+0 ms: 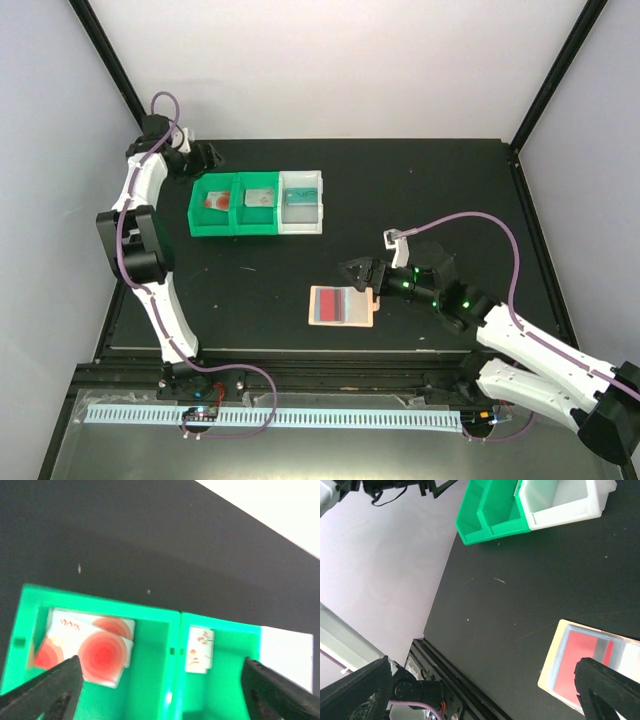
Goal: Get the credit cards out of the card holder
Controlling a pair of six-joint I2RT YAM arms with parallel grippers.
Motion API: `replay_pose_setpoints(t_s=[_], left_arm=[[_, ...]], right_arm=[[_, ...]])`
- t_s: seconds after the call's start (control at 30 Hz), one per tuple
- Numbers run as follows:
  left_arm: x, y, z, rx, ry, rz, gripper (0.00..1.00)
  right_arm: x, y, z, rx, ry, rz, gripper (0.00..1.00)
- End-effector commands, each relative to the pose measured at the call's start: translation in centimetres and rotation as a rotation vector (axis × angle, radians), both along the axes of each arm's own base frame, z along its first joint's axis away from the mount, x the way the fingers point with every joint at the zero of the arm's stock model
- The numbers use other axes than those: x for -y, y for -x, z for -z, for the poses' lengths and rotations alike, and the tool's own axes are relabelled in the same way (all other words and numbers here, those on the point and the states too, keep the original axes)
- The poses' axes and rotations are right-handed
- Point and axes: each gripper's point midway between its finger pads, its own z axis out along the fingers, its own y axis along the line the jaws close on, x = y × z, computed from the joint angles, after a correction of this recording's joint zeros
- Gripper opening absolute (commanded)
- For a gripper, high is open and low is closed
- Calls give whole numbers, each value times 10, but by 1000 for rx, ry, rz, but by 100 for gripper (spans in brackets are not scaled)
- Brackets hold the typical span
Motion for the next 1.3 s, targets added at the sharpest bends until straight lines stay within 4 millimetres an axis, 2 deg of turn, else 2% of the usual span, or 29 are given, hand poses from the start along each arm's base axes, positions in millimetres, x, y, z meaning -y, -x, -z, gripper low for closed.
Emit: replay_pose_setpoints(t_s=[0.0,0.07,0.23,0.37,0.43,0.6,0.83,0.93,1.27], left_arm=[[15,27,-47,52,40,21,98],[17,40,-56,63,38,13,99],[24,73,-60,46,70,-16,99],[54,98,-74,96,183,71,99],[62,109,-78,102,183,93,99],[85,137,-89,143,199,175,96],[131,192,-75,155,179,299,86],[144,213,-68,156,167,335,83],[181,273,-39,156,201,412,81]], right_arm=[[8,-1,2,9,24,33,100],[10,-2,4,9,34,41,100],[16,-2,13,-20,83,64,100],[18,-1,19,-26,130,49,100],[17,2,23,-24,143,25,100],[12,10,35,-21,176,-50,87],[14,11,54,-43,222,-58,52],[13,10,60,-55,228,-52,42],[-2,4,89,-121,260,-87,36]])
